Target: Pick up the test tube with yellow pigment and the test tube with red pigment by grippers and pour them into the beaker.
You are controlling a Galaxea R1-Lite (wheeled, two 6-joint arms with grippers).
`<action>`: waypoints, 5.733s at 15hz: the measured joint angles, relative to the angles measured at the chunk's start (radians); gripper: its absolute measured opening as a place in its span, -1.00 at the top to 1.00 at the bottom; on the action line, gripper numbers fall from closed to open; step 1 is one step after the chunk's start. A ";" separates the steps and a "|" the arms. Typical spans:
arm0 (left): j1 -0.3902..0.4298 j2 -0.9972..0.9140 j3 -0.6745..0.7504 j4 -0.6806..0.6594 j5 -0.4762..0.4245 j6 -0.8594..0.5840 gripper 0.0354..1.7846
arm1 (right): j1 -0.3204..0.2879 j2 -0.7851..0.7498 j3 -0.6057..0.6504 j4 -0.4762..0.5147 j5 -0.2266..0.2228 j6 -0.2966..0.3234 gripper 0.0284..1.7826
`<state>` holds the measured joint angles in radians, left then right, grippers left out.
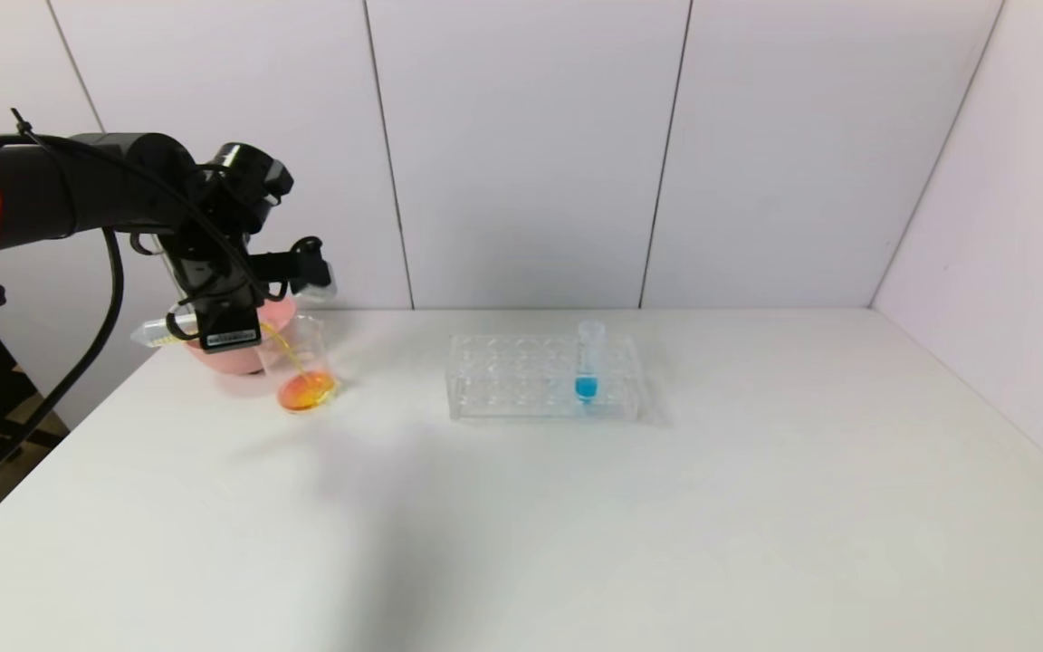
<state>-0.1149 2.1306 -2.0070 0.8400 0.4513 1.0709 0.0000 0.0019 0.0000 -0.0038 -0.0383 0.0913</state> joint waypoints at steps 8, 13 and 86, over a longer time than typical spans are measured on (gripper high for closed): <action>-0.040 0.002 0.000 0.024 0.121 0.016 0.52 | 0.000 0.000 0.000 0.000 0.000 0.000 -0.92; -0.060 0.014 -0.001 0.023 0.186 0.026 0.52 | 0.000 0.000 0.000 0.000 0.000 0.000 -0.92; 0.217 0.158 0.400 -1.621 -0.500 -1.157 -0.98 | 0.000 0.000 0.000 0.000 0.000 0.000 -0.92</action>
<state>0.1019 2.2885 -1.6068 -0.7813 -0.0485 -0.0866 0.0000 0.0019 0.0000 -0.0043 -0.0383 0.0917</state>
